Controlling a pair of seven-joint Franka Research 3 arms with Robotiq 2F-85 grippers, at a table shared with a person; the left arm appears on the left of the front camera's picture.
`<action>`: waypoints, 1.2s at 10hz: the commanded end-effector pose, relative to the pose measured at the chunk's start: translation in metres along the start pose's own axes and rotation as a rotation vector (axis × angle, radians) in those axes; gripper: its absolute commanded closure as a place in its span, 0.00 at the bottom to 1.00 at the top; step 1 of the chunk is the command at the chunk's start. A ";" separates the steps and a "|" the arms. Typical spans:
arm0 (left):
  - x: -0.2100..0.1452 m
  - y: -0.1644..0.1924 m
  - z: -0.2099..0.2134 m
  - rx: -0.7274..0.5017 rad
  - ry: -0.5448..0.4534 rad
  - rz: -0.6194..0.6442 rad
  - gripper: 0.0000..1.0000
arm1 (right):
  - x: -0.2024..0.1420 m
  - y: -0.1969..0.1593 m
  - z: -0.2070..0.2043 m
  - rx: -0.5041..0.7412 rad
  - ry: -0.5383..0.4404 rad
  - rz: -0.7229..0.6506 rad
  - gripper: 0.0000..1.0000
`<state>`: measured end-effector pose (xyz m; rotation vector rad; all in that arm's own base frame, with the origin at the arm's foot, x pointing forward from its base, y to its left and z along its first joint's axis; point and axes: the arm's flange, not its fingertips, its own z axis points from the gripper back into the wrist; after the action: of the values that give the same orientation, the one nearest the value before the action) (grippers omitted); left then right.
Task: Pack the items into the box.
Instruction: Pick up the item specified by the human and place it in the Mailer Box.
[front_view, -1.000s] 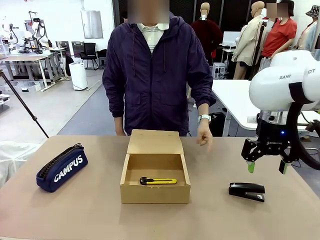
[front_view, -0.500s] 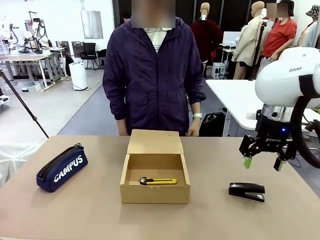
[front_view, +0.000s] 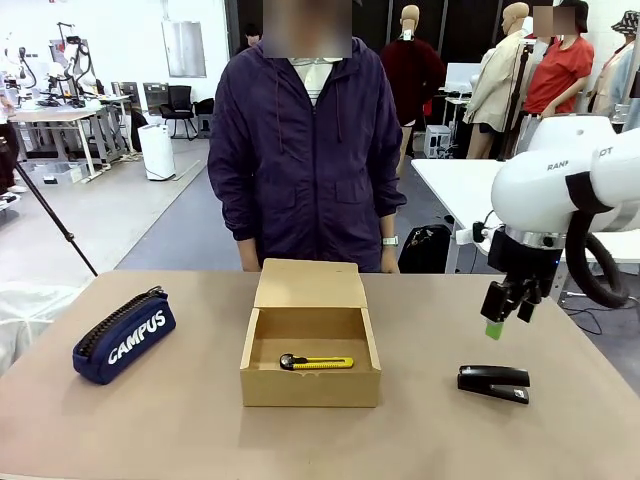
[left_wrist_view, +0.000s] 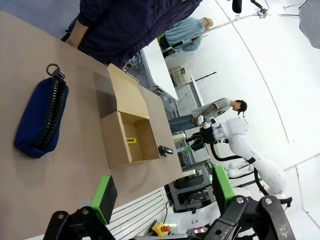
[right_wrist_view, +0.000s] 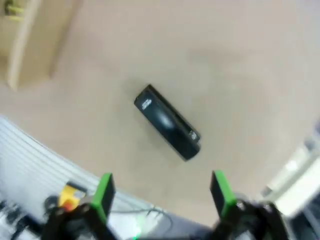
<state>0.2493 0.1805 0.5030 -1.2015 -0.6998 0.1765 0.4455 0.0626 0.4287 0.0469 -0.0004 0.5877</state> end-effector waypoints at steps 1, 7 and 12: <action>0.001 -0.002 0.000 -0.019 -0.010 -0.008 0.00 | -0.009 -0.006 0.001 0.177 -0.111 1.003 0.00; 0.001 -0.002 0.000 -0.019 -0.010 -0.008 0.00 | -0.004 0.014 0.000 0.004 -0.034 0.665 0.00; 0.001 -0.002 0.000 -0.019 -0.010 -0.008 0.00 | 0.003 -0.004 -0.043 -0.027 -0.013 0.874 0.00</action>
<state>0.2493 0.1805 0.5030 -1.2016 -0.6998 0.1765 0.4415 0.0741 0.3983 0.0547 -0.0300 1.4335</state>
